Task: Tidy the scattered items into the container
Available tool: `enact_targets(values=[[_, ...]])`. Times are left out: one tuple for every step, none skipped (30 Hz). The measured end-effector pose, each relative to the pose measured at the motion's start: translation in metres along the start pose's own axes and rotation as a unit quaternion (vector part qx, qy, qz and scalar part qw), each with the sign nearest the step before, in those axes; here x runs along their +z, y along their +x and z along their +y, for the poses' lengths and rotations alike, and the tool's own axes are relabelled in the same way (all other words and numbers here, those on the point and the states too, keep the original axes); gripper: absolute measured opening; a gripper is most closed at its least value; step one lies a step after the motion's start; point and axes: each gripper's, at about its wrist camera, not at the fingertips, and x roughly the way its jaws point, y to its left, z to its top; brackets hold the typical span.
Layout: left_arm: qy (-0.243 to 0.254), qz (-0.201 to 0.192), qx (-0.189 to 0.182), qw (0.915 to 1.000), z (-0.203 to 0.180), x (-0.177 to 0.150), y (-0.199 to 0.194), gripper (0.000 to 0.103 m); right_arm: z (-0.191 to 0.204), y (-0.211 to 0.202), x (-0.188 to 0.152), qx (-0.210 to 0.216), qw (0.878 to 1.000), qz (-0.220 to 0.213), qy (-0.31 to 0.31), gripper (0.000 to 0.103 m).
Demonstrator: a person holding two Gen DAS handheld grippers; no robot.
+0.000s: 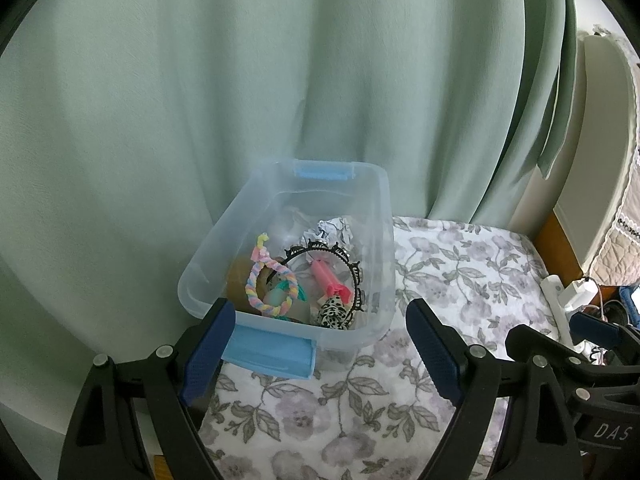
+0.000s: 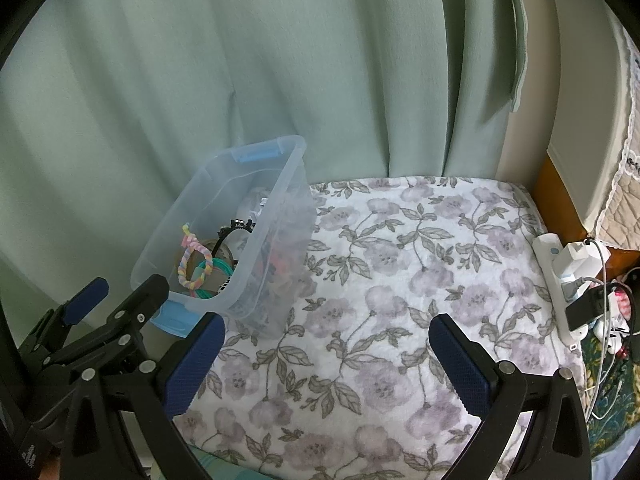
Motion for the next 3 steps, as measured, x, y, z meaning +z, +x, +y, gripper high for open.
enact_targets(values=[[0.000,0.000,0.000,1.0000,-0.0001,-0.0001,0.0000,0.088,0.0000,0.0000,0.0000,0.000,1.000,0.000,0.000,0.103],[0.000,0.000,0.000,1.0000,0.0001,0.0000,0.0000,0.088,0.0005,-0.0002,-0.0003,0.000,1.000,0.000,0.000,0.103],[0.000,-0.001,0.000,1.0000,0.0004,-0.0001,-0.0003,0.088,0.0011,-0.0003,-0.0003,0.000,1.000,0.000,0.000,0.103]])
